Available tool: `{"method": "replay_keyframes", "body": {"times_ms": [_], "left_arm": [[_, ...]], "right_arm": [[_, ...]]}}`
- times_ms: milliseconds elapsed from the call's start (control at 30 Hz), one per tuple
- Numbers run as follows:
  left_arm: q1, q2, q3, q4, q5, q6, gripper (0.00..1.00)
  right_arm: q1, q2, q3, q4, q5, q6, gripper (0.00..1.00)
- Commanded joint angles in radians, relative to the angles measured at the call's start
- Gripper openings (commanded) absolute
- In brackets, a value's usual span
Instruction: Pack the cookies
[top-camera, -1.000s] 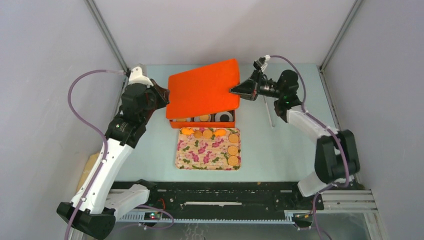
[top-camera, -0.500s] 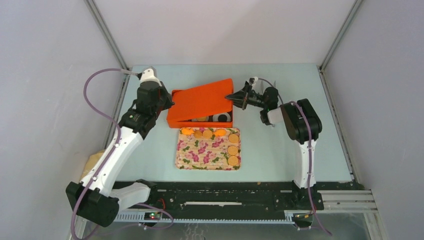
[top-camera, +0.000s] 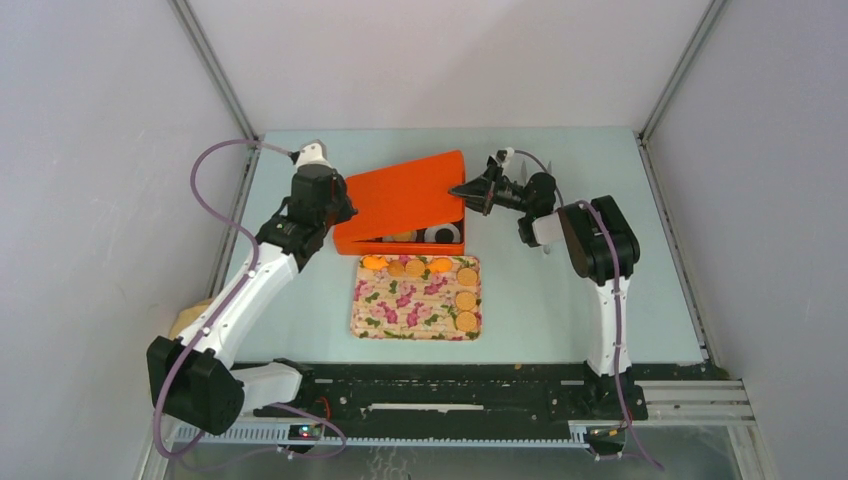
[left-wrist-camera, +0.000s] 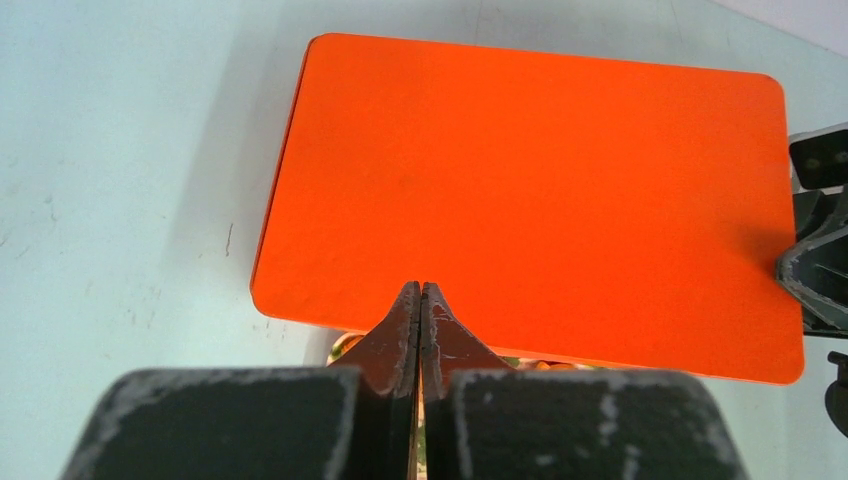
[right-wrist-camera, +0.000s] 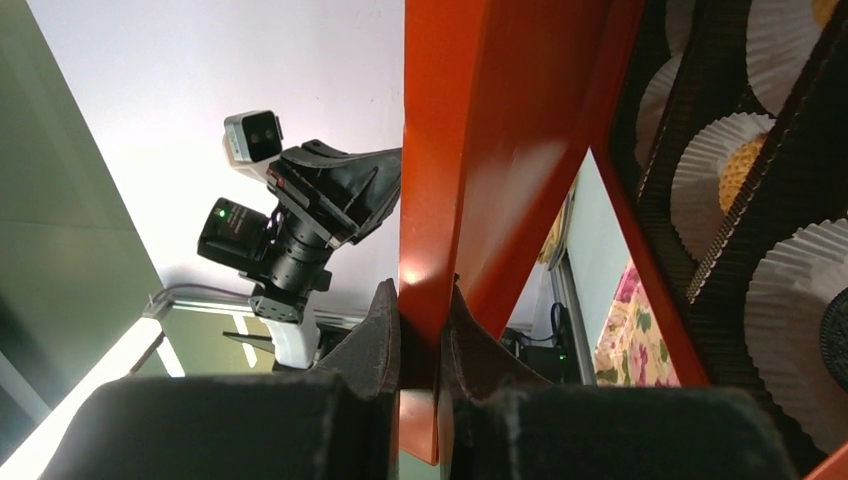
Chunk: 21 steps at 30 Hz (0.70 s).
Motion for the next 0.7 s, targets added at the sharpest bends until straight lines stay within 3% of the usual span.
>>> {"method": "replay_keyframes", "body": {"times_ms": [0, 200, 667], "left_arm": [[0.005, -0.001, -0.021, 0.061, 0.014, 0.010, 0.00], [0.005, 0.011, -0.021, 0.068, 0.027, 0.010, 0.00], [0.006, 0.010, -0.036, 0.058, 0.015, 0.022, 0.00]], "right_arm": [[0.000, -0.161, 0.052, 0.060, 0.003, -0.062, 0.00], [0.022, -0.136, 0.111, 0.031, 0.002, -0.054, 0.00], [0.077, 0.163, 0.303, -0.007, 0.009, -0.014, 0.00]]}}
